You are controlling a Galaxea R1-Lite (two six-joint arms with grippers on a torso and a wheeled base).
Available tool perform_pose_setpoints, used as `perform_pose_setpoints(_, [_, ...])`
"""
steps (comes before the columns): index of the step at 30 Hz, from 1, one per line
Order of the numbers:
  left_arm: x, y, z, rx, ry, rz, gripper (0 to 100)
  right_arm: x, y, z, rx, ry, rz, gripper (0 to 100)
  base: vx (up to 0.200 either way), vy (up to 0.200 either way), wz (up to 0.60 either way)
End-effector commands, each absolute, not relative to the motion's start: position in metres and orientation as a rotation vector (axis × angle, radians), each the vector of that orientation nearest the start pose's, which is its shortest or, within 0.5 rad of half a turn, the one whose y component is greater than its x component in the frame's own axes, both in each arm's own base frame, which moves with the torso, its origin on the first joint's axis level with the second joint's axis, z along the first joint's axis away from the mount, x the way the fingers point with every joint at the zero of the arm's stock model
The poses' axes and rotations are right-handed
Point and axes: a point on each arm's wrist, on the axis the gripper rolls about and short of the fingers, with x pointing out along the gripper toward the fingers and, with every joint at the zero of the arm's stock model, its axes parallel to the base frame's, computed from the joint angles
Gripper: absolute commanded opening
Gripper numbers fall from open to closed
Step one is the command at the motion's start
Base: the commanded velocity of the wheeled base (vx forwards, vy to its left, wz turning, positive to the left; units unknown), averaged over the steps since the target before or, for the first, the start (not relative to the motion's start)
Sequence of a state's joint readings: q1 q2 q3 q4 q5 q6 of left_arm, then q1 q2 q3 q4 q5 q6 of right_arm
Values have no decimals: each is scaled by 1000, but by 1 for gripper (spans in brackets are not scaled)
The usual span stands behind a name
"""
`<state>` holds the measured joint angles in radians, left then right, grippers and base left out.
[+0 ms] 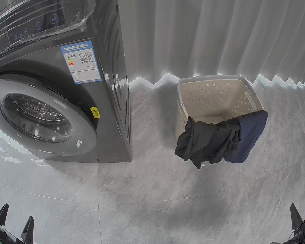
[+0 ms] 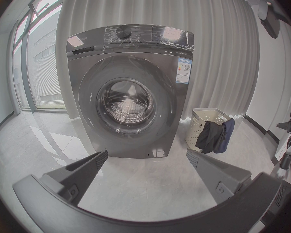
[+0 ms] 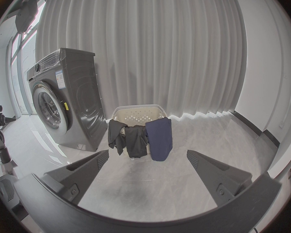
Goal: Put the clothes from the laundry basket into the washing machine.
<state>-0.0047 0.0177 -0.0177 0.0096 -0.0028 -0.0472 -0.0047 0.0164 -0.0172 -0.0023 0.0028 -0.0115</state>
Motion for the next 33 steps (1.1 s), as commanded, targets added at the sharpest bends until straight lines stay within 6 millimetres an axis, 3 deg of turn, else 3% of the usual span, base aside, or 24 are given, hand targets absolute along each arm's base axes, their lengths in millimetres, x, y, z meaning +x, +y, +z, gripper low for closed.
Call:
perform_pose_setpoints(1, [-23, 0, 75, -48, 8, -7, 100, -23, 0, 76, -12, -3, -2, 100, 0, 200, 0])
perform_pose_setpoints(19, [-23, 0, 75, -48, 9, -7, 100, -23, 0, 76, -12, -3, -2, 100, 0, 200, 0])
perform_pose_setpoints(30, [-23, 0, 75, -48, 8, -7, 100, -23, 0, 76, -12, -2, -3, 100, 0, 0, 0])
perform_pose_setpoints(33, [-23, 0, 75, -48, 9, -7, 100, -23, 0, 76, -11, -3, -3, 100, 0, 0, 600])
